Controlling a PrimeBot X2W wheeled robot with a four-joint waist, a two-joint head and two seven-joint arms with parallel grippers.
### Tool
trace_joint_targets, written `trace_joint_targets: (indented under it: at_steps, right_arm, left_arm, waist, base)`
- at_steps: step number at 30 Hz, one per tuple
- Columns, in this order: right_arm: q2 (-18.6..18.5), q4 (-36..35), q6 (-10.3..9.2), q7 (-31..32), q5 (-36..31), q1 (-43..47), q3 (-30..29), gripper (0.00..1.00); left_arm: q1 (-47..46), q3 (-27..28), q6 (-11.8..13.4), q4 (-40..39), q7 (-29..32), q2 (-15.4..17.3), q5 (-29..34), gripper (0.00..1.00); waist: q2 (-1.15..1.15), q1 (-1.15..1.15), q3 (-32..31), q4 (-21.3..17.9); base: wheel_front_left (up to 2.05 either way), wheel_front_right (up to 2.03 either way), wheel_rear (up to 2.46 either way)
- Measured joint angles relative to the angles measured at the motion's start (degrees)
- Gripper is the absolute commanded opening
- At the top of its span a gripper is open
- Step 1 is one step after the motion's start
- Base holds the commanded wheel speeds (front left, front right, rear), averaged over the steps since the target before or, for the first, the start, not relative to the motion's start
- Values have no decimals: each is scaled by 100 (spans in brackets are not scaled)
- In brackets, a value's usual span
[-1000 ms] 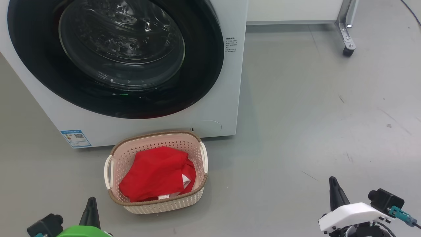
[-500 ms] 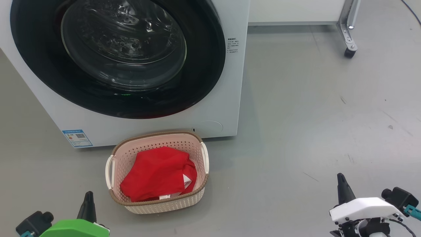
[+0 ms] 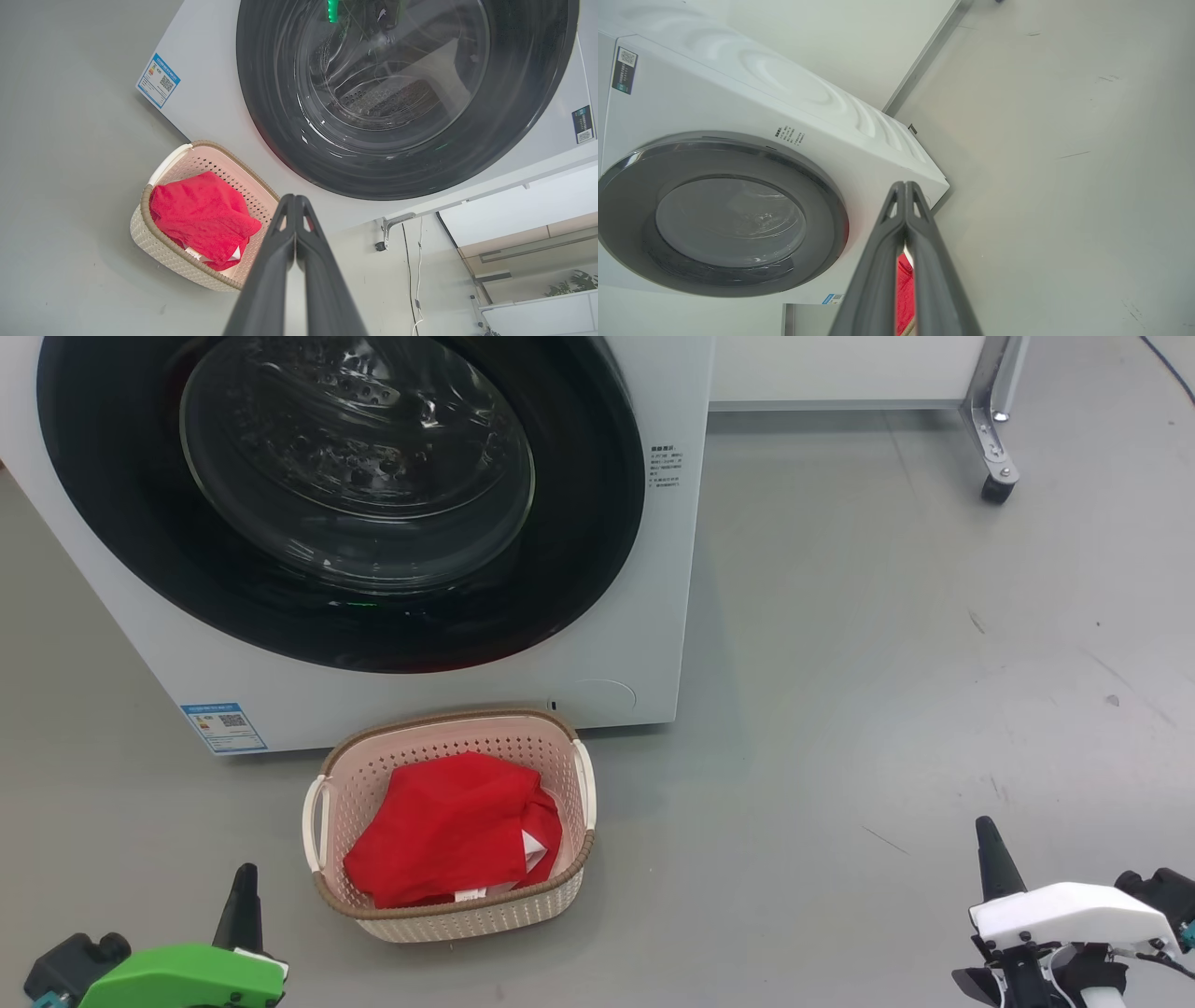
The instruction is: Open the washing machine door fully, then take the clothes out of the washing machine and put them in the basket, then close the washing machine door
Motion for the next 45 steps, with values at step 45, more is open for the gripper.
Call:
trace_joint_targets:
  at_steps: [45]
  right_arm:
    - [-116, -158, 116, 625, 2936, -346, -599, 0]
  left_arm:
    - [-346, 380, -302, -134, 682, 7, -2829, 0]
  waist:
    - [0, 0, -39, 82]
  base:
    - [0, 0, 0]
